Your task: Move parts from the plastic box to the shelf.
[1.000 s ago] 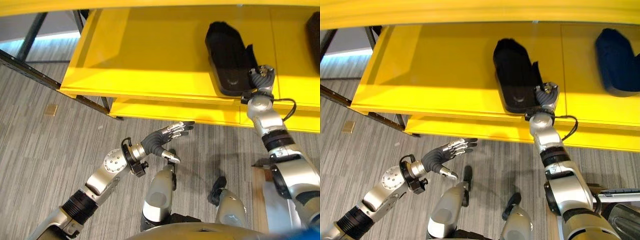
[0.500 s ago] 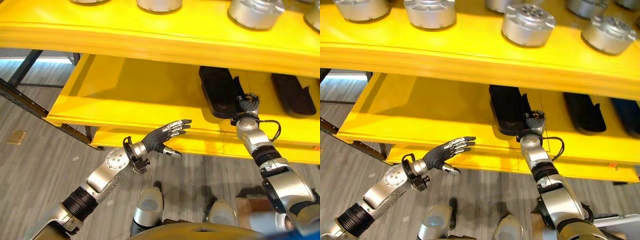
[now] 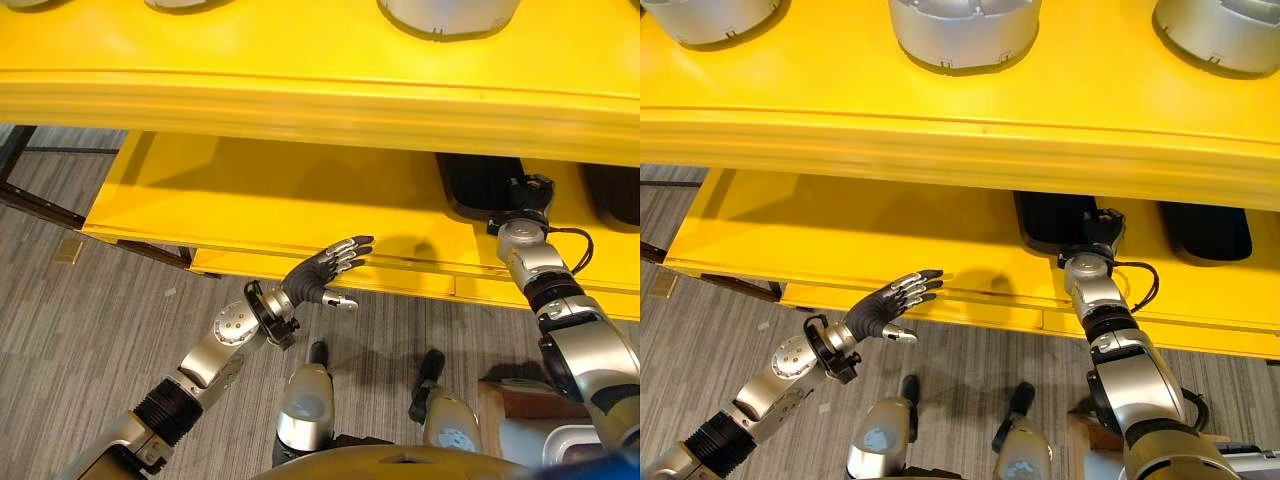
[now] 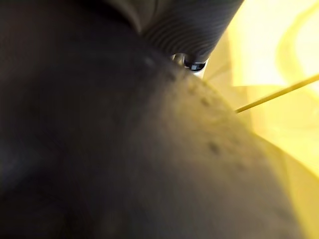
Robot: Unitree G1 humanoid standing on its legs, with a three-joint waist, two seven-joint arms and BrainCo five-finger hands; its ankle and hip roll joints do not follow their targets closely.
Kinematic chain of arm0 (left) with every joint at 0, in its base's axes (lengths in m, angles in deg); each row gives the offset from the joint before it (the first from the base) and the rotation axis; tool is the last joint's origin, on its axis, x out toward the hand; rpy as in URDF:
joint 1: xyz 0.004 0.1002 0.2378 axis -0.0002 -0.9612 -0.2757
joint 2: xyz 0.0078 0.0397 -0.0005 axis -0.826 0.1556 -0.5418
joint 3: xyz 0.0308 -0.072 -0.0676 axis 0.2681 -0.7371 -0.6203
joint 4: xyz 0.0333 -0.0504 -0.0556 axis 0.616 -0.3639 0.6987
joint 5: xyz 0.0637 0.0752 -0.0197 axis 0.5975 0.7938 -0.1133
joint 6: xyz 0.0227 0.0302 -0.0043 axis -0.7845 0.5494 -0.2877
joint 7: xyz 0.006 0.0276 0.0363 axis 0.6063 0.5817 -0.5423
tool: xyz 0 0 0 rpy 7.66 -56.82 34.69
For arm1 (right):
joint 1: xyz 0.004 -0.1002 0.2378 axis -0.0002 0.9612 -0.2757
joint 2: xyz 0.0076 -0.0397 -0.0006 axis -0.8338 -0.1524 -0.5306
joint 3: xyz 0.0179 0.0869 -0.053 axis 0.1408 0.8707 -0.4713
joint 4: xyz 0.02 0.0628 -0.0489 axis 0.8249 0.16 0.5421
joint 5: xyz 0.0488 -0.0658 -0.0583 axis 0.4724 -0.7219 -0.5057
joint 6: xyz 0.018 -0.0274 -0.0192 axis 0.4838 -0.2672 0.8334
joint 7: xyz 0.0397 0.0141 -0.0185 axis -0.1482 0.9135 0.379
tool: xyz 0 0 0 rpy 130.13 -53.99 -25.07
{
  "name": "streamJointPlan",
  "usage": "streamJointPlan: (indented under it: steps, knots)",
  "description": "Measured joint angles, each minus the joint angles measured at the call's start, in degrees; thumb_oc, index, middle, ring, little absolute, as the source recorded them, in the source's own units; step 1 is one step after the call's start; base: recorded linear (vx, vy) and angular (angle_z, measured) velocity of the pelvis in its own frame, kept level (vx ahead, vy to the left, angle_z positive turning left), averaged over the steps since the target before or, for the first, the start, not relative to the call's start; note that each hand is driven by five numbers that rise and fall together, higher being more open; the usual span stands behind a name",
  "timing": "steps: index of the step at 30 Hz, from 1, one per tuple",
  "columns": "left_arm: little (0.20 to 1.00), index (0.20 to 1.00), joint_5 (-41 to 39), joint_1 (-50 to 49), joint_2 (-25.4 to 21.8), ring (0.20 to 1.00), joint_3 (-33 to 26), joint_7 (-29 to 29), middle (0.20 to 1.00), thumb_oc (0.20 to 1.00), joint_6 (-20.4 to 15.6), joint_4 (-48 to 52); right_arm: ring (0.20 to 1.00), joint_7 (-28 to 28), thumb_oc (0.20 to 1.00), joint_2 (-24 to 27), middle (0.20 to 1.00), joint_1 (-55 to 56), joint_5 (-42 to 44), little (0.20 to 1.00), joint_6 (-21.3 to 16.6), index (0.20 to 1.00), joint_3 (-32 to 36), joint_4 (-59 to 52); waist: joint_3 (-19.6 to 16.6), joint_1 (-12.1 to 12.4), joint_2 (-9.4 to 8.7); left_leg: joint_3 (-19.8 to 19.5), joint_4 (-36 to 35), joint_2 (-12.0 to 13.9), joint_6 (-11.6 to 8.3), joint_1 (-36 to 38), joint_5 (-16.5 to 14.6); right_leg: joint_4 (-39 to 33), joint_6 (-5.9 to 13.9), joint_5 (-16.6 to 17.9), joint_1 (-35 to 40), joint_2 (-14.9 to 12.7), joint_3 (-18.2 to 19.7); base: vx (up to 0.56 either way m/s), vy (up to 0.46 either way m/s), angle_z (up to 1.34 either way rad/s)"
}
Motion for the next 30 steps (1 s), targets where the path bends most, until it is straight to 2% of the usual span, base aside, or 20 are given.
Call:
streamJointPlan:
  steps: [6, 8, 12, 18, 21, 23, 30]
  knots:
    - [1.000, 1.000, 0.0, 0.5, 0.1, 1.000, 0.1, -0.7, 1.000, 1.000, 0.1, 0.0, 0.200, 0.0, 0.200, -0.1, 0.200, -0.1, -0.1, 0.200, 0.0, 0.200, 0.0, 0.0, 1.5, 0.0, 0.05, -0.1, 1.0, -0.2, 0.25, -0.5, -0.1, 0.8, 0.12, 0.0, -0.4, -0.2, 0.3, -0.02, 0.003, 0.00]
    - [1.000, 1.000, -0.1, 2.2, 0.4, 1.000, 0.2, -2.2, 1.000, 1.000, 0.3, 0.0, 0.200, 0.0, 0.200, -0.1, 0.200, -0.5, -0.3, 0.200, -0.6, 0.200, 1.0, -0.1, 3.3, -0.2, 0.32, -0.5, 3.3, -0.2, 0.71, -3.1, -0.4, 2.6, 0.20, -0.3, -2.6, -0.6, 0.4, -0.19, -0.004, 0.05]
    - [1.000, 1.000, -0.4, 7.7, 2.1, 1.000, 1.6, -2.5, 1.000, 1.000, 0.4, -0.1, 0.200, 1.4, 0.200, 1.9, 0.200, -7.3, -1.8, 0.200, -1.5, 0.200, 1.1, -0.3, 7.3, -0.6, 0.44, -1.0, 11.0, -0.1, 1.65, -11.3, -1.6, 10.9, -0.68, -2.2, -10.9, -1.7, 1.0, -0.25, -0.015, 0.02]
    - [1.000, 1.000, -2.3, 8.9, 4.5, 1.000, 2.6, -4.7, 1.000, 1.000, 1.6, 0.0, 0.200, -1.5, 0.200, 2.1, 0.200, -9.7, -1.6, 0.200, -0.7, 0.200, -1.1, 0.2, 7.7, -0.7, 0.07, -1.6, 19.4, 1.3, 2.03, -15.6, -5.0, 20.2, -1.10, -6.6, -15.7, -3.3, 2.4, -0.16, -0.022, 0.00]
    - [1.000, 1.000, -2.3, 9.1, 5.8, 1.000, 3.5, -5.8, 1.000, 1.000, 2.4, -0.2, 0.200, -2.3, 0.200, 2.2, 0.200, -11.3, -0.1, 0.200, 0.5, 0.200, -2.6, 0.2, 7.9, -0.8, -0.10, -1.3, 23.4, 2.2, 2.46, -18.6, -6.3, 22.1, -0.72, -6.6, -18.1, -3.9, 2.1, -0.17, 0.031, -0.10]
    - [1.000, 1.000, -2.3, 9.6, 6.2, 1.000, 3.6, -6.1, 1.000, 1.000, 2.5, -0.2, 0.200, -2.5, 0.200, 2.6, 0.200, -12.6, 1.1, 0.200, 1.5, 0.200, -2.7, 0.3, 7.9, -1.1, -0.12, -1.0, 25.4, 2.1, 3.01, -20.0, -7.1, 24.0, -0.71, -6.7, -19.3, -5.4, 1.1, -0.10, 0.028, -0.01]
    - [1.000, 1.000, -2.4, 11.9, 7.5, 1.000, 5.5, -7.5, 1.000, 1.000, 2.5, -0.9, 0.200, -3.4, 0.200, 2.8, 0.200, -15.4, 3.3, 0.200, 4.3, 0.200, -3.3, 3.0, 7.9, -1.9, -0.36, -1.3, 32.3, 2.2, 3.65, -22.1, -10.5, 29.7, -0.58, -8.8, -21.2, -7.3, 1.7, -0.06, 0.024, 0.01]
